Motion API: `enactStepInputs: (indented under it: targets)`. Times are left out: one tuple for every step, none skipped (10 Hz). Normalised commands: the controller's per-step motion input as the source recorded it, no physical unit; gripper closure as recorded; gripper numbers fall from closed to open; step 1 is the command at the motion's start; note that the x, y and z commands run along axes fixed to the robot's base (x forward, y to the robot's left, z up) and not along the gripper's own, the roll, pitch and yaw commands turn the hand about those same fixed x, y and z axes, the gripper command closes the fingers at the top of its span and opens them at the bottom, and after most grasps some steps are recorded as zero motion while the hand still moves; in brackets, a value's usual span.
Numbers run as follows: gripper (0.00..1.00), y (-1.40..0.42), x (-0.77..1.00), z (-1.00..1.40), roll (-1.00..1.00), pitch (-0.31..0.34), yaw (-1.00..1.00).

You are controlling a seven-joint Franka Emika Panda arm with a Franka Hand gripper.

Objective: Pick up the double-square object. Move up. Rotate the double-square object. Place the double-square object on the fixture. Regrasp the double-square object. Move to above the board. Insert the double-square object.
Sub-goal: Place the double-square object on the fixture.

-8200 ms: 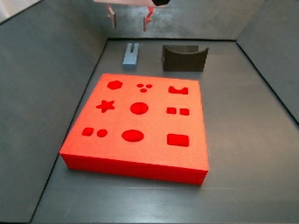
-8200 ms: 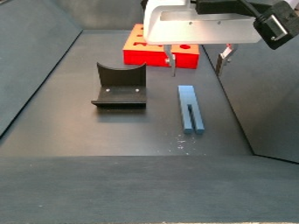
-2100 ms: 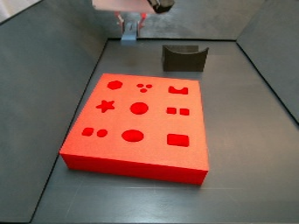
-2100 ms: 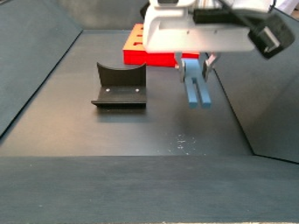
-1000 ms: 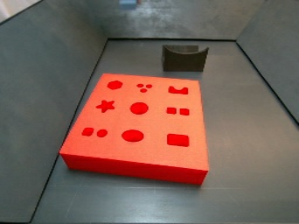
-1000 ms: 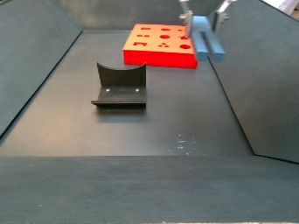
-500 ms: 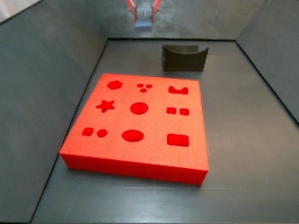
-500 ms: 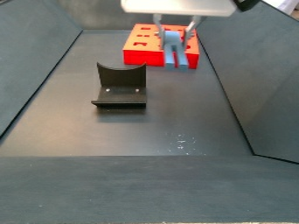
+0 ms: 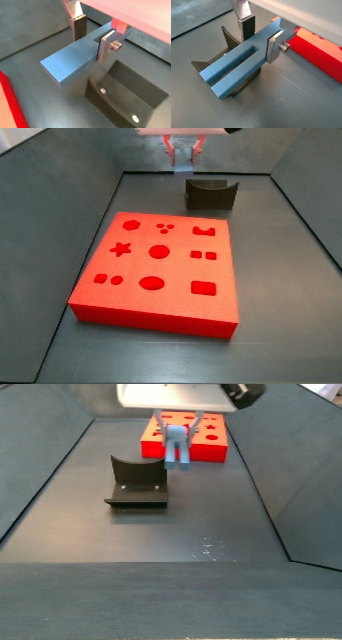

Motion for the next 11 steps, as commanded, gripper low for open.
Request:
enactStepInputs:
  targets:
    - [1.00,-0.05,0.85,-0.09,-0.05,0.027,0.03]
    - [1.00,-0.04,0.77,-0.07,-0.05,0.038,0.03]
    - [1.00,-0.02,0.62,-0.04,-0.05,0.059,0.04]
    - [1.00,0.19,0.72,1.00,-1.00,0.031,0.02]
    - [1.00,0.20,0.60,1.00,-1.00,0.047,0.01]
    - [1.00,0.20,0.56,0.98,-1.00,0.057,0.00]
    - [1.00,0.12,0.35,0.71,-1.00,0.069,-0.01]
    - [1.00,0.09,0.25,0.57,-1.00,0.075,-0.01]
    - [1.00,0.06,0.05,0.20,-1.00,0.079,-0.03]
    - [1.00,0.05,0.01,0.07,-1.00,0.076,-0.03]
    - [1.00,0.03,0.03,-0.02,-1.00,0.069,-0.05]
